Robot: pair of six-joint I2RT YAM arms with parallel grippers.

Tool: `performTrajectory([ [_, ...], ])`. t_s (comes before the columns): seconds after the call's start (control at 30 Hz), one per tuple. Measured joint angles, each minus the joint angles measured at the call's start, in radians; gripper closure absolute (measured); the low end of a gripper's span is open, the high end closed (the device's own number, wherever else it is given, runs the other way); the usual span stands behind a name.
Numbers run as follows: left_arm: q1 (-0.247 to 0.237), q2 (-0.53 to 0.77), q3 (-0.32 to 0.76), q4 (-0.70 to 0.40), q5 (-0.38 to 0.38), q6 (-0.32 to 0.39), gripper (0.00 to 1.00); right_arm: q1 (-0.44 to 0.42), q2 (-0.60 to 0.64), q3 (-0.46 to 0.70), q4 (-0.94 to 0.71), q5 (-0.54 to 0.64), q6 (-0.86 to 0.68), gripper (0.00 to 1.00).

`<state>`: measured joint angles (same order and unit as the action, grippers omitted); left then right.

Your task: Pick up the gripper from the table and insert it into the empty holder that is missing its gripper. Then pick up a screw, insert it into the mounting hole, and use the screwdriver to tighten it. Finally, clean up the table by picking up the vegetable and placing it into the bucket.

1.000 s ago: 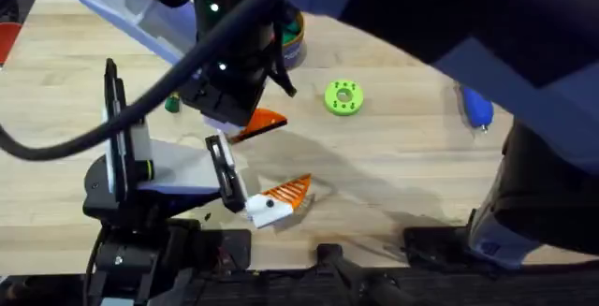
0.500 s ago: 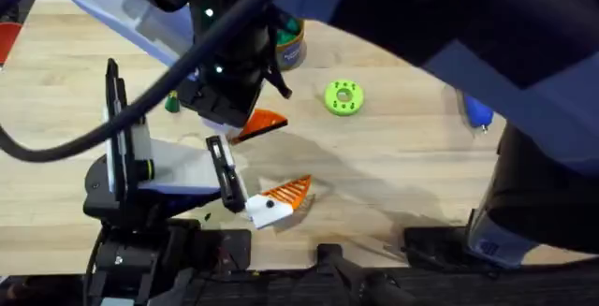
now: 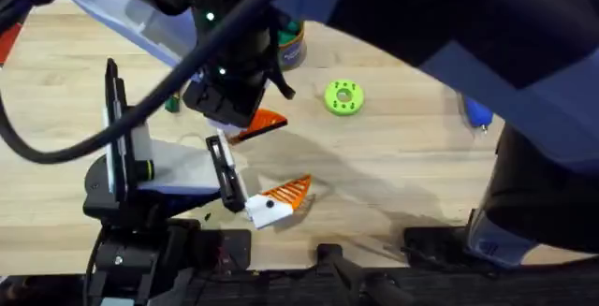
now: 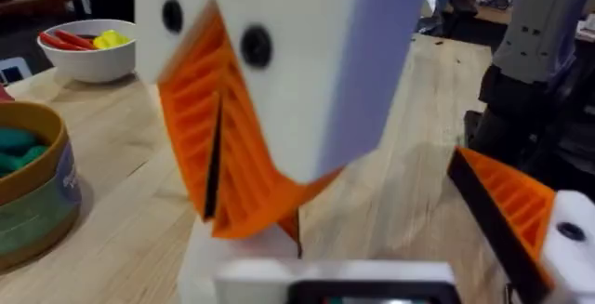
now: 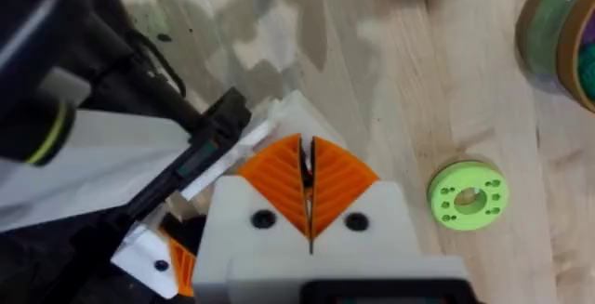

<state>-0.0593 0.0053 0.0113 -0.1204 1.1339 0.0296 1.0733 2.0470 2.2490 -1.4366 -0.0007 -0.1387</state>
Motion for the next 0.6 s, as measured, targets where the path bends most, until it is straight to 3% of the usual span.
performTrajectory([
  [0.6,0.0,0.0,0.0,0.0,0.0,0.001,0.016,0.02,0.004,0.0,0.011,0.038,0.004,0.996],
])
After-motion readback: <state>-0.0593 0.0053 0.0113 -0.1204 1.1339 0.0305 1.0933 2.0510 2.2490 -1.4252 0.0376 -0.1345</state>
